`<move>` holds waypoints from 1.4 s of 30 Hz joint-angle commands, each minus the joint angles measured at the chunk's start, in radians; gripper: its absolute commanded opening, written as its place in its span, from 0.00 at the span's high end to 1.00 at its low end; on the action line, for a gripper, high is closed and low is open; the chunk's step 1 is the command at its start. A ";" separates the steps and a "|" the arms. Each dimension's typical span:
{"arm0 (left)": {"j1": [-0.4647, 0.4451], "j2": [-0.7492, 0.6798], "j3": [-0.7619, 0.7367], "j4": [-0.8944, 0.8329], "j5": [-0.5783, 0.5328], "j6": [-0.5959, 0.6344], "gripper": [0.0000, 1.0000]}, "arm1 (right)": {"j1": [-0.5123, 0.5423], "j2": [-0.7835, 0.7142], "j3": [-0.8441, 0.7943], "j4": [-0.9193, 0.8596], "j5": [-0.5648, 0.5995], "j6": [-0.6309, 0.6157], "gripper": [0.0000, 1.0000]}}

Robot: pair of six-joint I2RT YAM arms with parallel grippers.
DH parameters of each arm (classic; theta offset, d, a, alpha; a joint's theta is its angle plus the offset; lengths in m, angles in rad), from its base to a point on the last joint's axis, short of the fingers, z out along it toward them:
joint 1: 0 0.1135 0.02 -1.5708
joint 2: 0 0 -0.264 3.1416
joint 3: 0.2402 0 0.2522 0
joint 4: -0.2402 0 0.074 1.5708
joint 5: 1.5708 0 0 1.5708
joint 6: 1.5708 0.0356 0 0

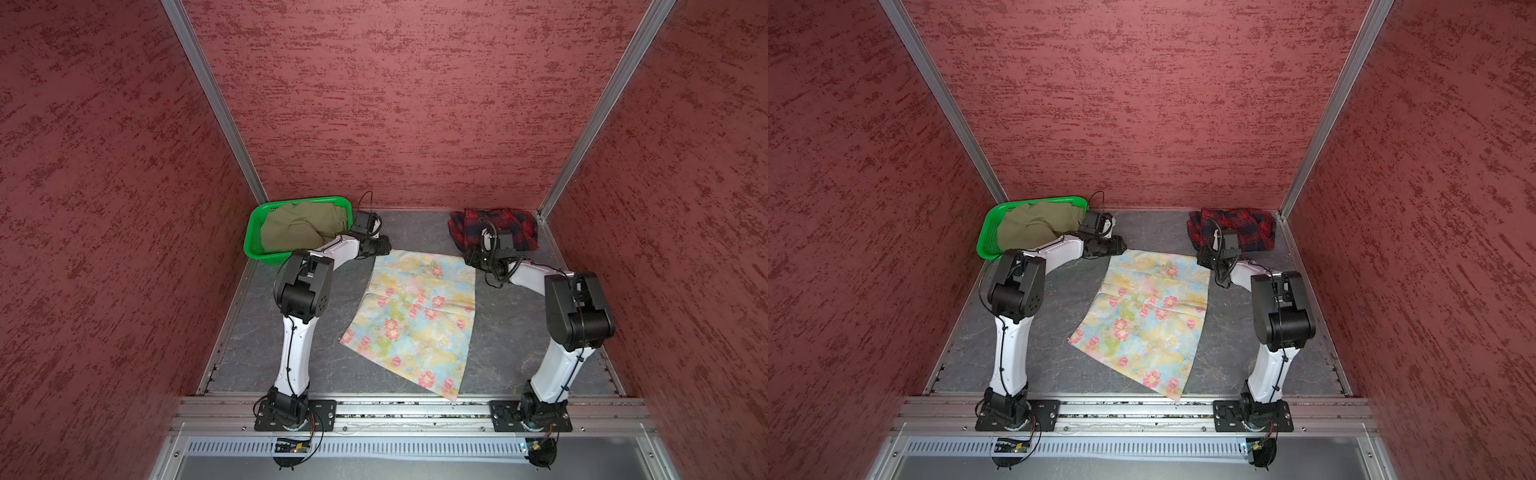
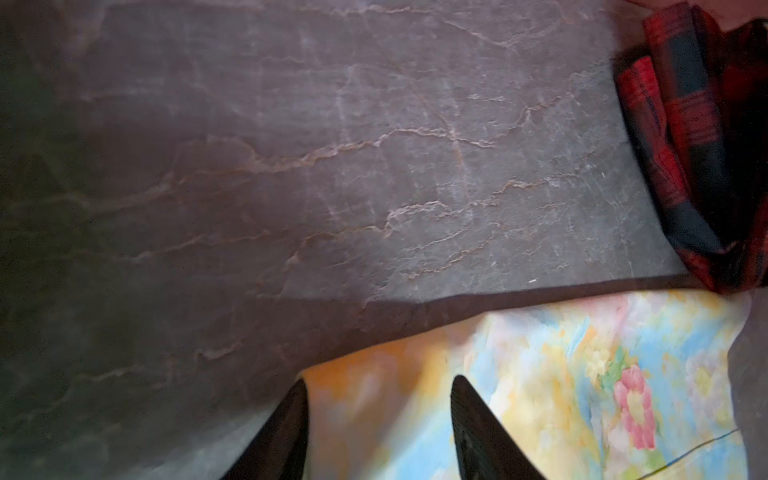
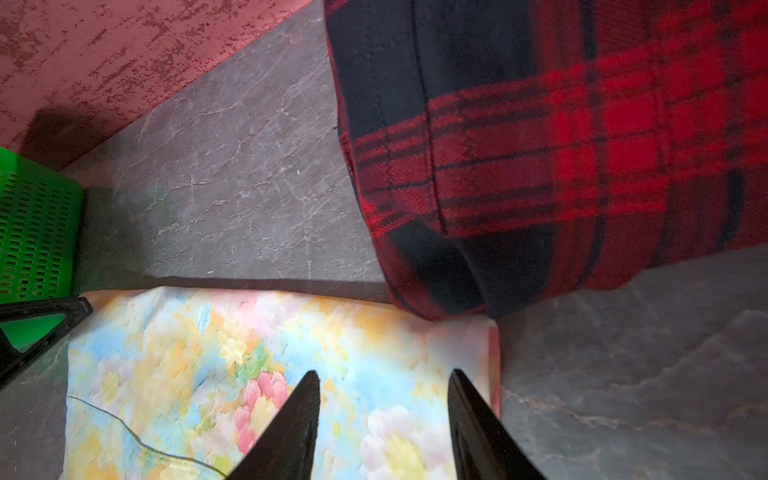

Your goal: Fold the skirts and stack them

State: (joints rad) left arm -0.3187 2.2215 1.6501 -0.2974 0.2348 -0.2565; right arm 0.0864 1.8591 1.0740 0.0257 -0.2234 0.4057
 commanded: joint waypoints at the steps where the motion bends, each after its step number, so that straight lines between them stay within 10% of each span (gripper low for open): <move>1: 0.007 0.026 0.023 0.021 0.034 0.009 0.54 | -0.021 0.023 0.014 0.011 0.016 0.012 0.50; 15: 0.003 0.053 0.055 0.003 0.052 0.011 1.00 | -0.024 -0.106 -0.126 0.068 0.048 0.014 0.50; 33: -0.006 -0.004 -0.004 0.046 0.057 0.001 1.00 | -0.091 0.006 -0.071 0.085 0.018 0.065 0.46; 42: -0.006 0.001 -0.008 0.057 0.067 -0.008 1.00 | -0.091 0.104 0.039 -0.018 -0.008 0.064 0.61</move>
State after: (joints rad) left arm -0.3218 2.2555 1.6482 -0.2653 0.2852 -0.2569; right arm -0.0025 1.9423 1.0805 0.0509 -0.2085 0.4671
